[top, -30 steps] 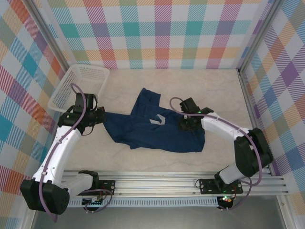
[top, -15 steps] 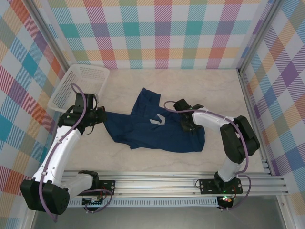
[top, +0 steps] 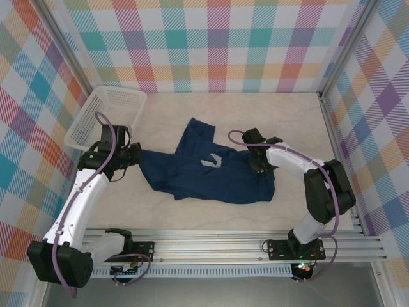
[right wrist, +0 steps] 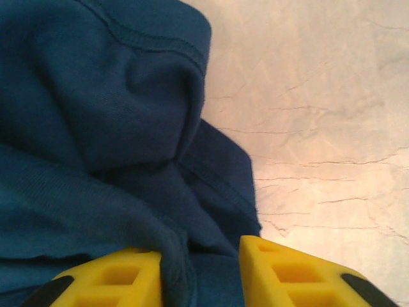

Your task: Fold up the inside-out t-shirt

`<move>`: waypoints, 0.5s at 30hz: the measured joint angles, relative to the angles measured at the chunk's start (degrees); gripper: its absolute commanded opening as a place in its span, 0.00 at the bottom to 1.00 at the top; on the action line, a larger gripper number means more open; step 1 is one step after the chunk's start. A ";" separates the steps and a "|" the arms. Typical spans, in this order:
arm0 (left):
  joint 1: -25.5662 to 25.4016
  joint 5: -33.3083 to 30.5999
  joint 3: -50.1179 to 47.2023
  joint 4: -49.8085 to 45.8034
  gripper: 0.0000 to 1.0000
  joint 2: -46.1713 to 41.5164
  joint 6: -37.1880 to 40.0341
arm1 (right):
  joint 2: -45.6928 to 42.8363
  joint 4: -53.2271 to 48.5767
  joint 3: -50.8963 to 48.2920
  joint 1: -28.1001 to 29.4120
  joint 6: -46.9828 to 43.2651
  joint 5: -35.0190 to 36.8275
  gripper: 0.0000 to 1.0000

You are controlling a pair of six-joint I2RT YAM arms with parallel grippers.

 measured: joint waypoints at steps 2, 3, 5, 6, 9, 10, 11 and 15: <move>0.00 0.00 0.00 0.00 0.00 0.00 0.00 | 0.22 0.13 -0.02 0.00 0.09 -1.46 0.22; 0.00 0.00 0.00 0.00 0.00 0.00 0.00 | 0.31 0.15 -0.02 0.00 0.02 -2.03 0.20; 0.00 0.00 0.00 0.00 0.00 0.00 0.00 | 0.35 0.22 -0.13 0.00 0.11 -3.23 0.12; 0.00 0.00 0.00 0.00 0.00 0.00 0.00 | 0.35 0.26 -0.13 0.00 0.09 -3.69 0.10; 0.04 -0.22 0.00 0.00 0.00 0.00 0.00 | -0.09 0.59 -0.13 -0.07 0.07 -5.49 0.00; 0.17 -0.22 0.00 0.00 0.00 0.00 -0.02 | -0.74 0.59 -0.13 -0.44 0.17 -6.64 0.00; 0.48 -0.20 0.00 0.00 0.00 0.00 -0.07 | -2.05 0.57 -0.13 -0.92 -0.04 -8.61 0.00; 3.50 1.05 1.46 -0.52 0.00 0.02 -1.46 | -13.86 1.46 0.68 -8.83 0.68 -22.97 0.00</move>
